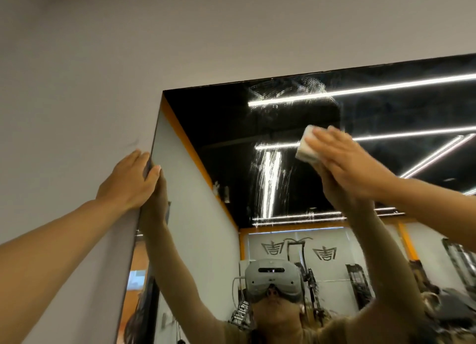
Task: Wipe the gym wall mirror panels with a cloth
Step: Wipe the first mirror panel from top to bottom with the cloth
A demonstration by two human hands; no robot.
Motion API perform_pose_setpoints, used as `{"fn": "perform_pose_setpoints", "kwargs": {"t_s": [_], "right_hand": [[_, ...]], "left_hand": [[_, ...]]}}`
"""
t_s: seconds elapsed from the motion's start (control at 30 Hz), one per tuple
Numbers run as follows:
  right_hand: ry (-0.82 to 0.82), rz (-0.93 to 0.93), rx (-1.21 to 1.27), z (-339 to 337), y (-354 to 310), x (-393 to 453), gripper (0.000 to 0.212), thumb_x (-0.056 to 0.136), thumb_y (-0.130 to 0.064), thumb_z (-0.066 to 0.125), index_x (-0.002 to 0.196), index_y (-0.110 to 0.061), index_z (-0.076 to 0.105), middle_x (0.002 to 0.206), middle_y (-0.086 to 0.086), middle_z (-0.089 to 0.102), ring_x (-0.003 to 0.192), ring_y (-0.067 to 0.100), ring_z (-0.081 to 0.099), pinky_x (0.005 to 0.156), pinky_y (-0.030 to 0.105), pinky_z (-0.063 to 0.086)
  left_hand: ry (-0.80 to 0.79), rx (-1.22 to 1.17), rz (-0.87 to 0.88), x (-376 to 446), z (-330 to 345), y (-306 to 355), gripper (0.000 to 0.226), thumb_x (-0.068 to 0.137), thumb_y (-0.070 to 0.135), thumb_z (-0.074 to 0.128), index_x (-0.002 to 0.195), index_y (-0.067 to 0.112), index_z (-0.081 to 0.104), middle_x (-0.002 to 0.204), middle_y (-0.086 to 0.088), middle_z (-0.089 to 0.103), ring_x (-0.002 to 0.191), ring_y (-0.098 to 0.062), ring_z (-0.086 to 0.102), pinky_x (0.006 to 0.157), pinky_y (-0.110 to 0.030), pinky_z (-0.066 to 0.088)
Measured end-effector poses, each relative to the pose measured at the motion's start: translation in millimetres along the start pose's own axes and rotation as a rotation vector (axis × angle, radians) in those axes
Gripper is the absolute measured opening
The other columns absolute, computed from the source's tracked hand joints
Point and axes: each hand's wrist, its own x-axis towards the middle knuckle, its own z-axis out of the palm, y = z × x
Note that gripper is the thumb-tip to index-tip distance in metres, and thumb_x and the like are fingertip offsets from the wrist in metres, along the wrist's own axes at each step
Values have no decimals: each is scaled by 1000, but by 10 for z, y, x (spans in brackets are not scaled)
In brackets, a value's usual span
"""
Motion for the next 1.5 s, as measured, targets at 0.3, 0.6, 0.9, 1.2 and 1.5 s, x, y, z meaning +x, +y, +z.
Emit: {"fn": "perform_pose_setpoints", "kwargs": {"t_s": [0.3,0.6,0.9,1.2,1.5], "right_hand": [[-167,-363,-175,302,-696,-1060,59,97,-26,36,155,-36,25,165,-8,16,153,15,7,124,34,3],[-92,-196,-110,198,-385,-580,54,99,-32,27,154,-34,24,163,-8,16,152,13,2,123,42,7],[70,-83,-84,330,-748,-423,49,101,-15,38,150,-17,40,159,9,31,149,13,4,116,16,-14],[-350,-790,-278,506,-1228,-950,59,95,-27,35,153,-35,31,163,-8,19,153,16,5,124,35,-6],[65,72,-24,590,-1148,258,48,104,-20,36,151,-24,36,162,1,24,152,25,7,121,34,-5]], "left_hand": [[11,-10,-11,25,30,-26,52,106,36,36,149,7,35,154,-14,35,141,-35,32,112,-49,31],[37,-8,17,106,130,-157,56,105,42,36,152,11,31,161,-10,27,146,-34,27,117,-51,26],[51,-46,29,114,185,-219,58,105,43,35,154,13,29,162,-8,24,148,-31,23,120,-51,23],[14,-50,33,127,158,-273,62,104,49,34,155,16,25,165,-4,16,151,-26,16,122,-48,18],[2,-58,68,119,143,-331,63,103,50,34,156,17,25,165,-1,16,152,-22,14,123,-45,15]]}}
